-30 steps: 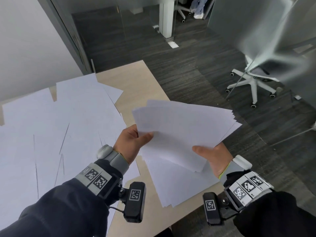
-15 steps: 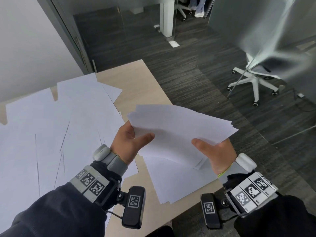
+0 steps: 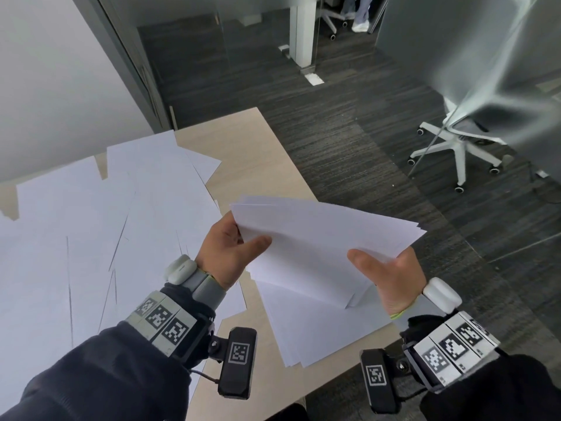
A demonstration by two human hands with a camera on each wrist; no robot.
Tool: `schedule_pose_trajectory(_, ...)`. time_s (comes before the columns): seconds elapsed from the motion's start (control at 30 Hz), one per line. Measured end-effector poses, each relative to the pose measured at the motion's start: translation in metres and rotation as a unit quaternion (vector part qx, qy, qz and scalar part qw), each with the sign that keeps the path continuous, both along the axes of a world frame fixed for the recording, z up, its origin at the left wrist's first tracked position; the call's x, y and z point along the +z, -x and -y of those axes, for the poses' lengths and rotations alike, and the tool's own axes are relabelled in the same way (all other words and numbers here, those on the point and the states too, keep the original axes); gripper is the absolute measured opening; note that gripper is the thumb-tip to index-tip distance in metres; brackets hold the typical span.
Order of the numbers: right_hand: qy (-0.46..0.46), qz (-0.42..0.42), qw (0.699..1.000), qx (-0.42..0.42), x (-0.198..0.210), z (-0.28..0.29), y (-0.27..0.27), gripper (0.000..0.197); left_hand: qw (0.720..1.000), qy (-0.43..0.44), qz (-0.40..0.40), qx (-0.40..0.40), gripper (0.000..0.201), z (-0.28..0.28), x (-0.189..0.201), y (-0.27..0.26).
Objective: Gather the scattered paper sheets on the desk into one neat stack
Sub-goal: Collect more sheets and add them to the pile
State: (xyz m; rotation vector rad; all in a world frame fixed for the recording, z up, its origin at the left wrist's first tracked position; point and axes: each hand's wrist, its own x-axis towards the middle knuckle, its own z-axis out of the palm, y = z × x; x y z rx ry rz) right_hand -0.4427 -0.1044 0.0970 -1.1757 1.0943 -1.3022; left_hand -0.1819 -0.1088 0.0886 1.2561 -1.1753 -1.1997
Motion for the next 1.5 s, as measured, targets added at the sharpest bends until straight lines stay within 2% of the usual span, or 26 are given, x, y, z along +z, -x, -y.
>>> schedule_pose_trajectory(0.07, -0.005, -0.014, 1.0, 0.003, -0.005, 0.0, 0.001, 0.058, 0.999, -0.043, 0.024, 0.001, 0.042, 0.001, -0.008, -0.004)
schedule_pose_trajectory(0.17, -0.009, -0.022, 1.0, 0.007, -0.01, -0.001, 0.0, 0.052, 0.994, -0.081, 0.079, -0.011, 0.053, -0.001, -0.02, -0.009)
schedule_pose_trajectory(0.2, -0.011, -0.019, 1.0, 0.004, -0.009, -0.002, 0.0, 0.052, 0.994, -0.074, 0.079, -0.013, 0.043, -0.002, -0.019, -0.007)
schedule_pose_trajectory(0.27, -0.013, 0.0, 1.0, 0.003, -0.003, -0.003, -0.001, 0.049, 0.997, -0.051, 0.049, -0.004, 0.029, -0.004, -0.008, -0.002)
schedule_pose_trajectory(0.37, 0.007, 0.011, 1.0, 0.008, 0.009, 0.0, -0.003, 0.043, 1.0, -0.011, 0.0, 0.019, 0.027, 0.0, 0.008, 0.003)
schedule_pose_trajectory(0.47, 0.02, 0.006, 1.0, 0.014, 0.012, 0.006, -0.002, 0.046, 0.999, 0.004, -0.034, 0.03, 0.034, 0.007, 0.011, 0.003)
schedule_pose_trajectory(0.6, -0.035, 0.0, 0.999, 0.032, -0.003, 0.005, 0.002, 0.043, 0.998, -0.054, -0.008, 0.024, 0.045, 0.006, -0.008, 0.002)
schedule_pose_trajectory(0.7, -0.064, -0.019, 0.997, 0.031, -0.016, 0.001, 0.005, 0.043, 0.996, -0.076, 0.012, 0.035, 0.021, 0.0, -0.017, 0.003)
schedule_pose_trajectory(0.73, -0.066, -0.024, 0.997, 0.028, -0.018, 0.0, 0.005, 0.041, 0.997, -0.071, 0.006, 0.04, 0.02, 0.0, -0.016, 0.003)
schedule_pose_trajectory(0.9, -0.055, -0.017, 0.998, 0.02, -0.01, 0.002, 0.004, 0.043, 0.998, -0.018, -0.047, 0.032, 0.022, 0.004, 0.0, 0.003)
schedule_pose_trajectory(1.0, -0.074, -0.019, 0.997, 0.031, -0.017, 0.003, 0.005, 0.044, 0.996, -0.03, -0.081, 0.014, 0.032, 0.004, -0.007, 0.002)
schedule_pose_trajectory(1.07, -0.096, -0.037, 0.994, 0.022, -0.027, 0.0, 0.003, 0.044, 0.995, -0.069, -0.076, 0.005, 0.04, -0.001, -0.018, 0.004)
schedule_pose_trajectory(1.17, -0.13, -0.05, 0.99, -0.01, -0.04, -0.004, 0.0, 0.041, 0.991, -0.122, -0.049, -0.011, 0.041, -0.009, -0.032, 0.011)
schedule_pose_trajectory(1.37, -0.132, -0.035, 0.991, -0.006, -0.037, -0.006, 0.002, 0.042, 0.992, -0.121, -0.024, 0.019, 0.04, -0.014, -0.035, 0.014)
schedule_pose_trajectory(1.43, -0.163, -0.051, 0.985, -0.002, -0.045, -0.008, 0.005, 0.037, 0.99, -0.138, -0.012, 0.008, 0.049, -0.016, -0.04, 0.013)
schedule_pose_trajectory(1.5, -0.209, -0.09, 0.974, -0.001, -0.055, -0.008, 0.006, 0.027, 0.986, -0.163, 0.015, -0.009, 0.049, -0.019, -0.044, 0.016)
